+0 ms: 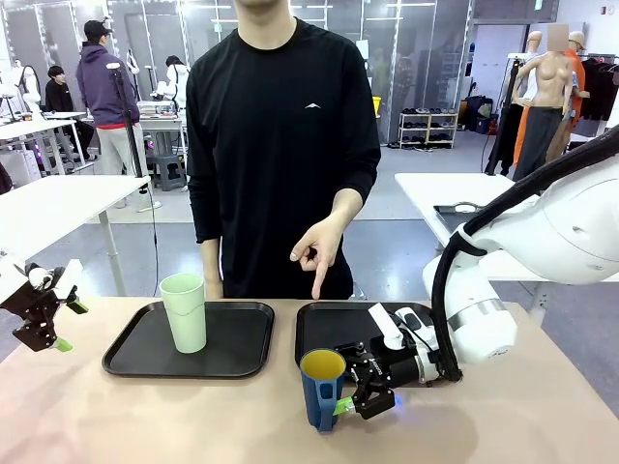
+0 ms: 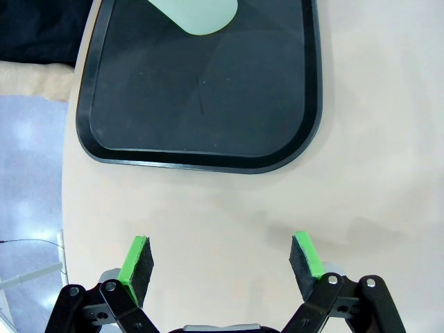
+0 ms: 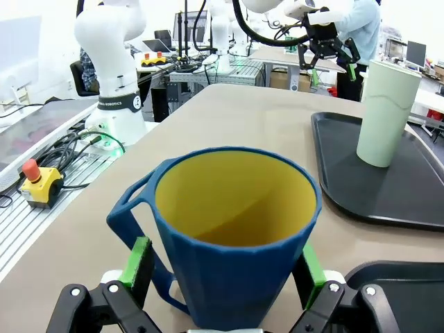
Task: Sort and store the cups by type.
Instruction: Pick up the Handle plastic cup and place it into the empty Flat Tray.
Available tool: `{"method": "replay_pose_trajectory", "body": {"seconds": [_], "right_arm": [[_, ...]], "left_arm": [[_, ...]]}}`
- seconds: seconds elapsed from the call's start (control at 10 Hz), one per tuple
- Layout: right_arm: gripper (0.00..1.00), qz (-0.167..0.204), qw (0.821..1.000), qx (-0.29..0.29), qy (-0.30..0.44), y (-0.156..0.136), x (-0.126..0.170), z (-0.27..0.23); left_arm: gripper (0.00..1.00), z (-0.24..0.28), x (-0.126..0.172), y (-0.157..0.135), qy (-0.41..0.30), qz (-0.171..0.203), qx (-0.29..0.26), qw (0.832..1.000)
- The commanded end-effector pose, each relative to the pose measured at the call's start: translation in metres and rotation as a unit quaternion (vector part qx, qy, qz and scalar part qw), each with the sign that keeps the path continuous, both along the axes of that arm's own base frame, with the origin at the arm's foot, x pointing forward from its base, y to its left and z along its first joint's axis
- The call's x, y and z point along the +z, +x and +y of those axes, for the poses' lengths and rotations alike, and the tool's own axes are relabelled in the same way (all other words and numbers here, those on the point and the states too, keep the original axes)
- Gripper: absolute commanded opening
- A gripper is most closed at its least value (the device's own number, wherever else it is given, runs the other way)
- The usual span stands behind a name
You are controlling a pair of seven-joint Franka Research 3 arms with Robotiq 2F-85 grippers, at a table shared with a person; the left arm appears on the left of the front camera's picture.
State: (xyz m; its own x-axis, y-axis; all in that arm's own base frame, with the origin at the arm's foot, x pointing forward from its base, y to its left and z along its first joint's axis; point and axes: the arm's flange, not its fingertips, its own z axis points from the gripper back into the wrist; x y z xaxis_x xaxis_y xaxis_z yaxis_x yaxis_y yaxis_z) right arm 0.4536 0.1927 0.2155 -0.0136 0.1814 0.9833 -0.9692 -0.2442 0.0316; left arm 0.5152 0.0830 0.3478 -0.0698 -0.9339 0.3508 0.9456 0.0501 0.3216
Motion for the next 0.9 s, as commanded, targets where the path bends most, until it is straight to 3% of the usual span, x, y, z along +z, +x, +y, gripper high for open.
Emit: {"method": "replay_pose_trajectory", "body": {"seconds": [0.0, 0.8], "right_arm": [[1.00, -0.012, 1.000, 0.005, 0.018, 0.004, -0.006, 0.011], [1.00, 0.001, 0.999, 0.008, 0.043, 0.004, -0.016, 0.020]], "left_arm": [[1.00, 0.001, 0.000, -0.001, -0.007, -0.011, -0.003, 1.000], [1.00, 0.001, 0.000, -0.001, -0.007, -0.011, -0.003, 1.000]]}}
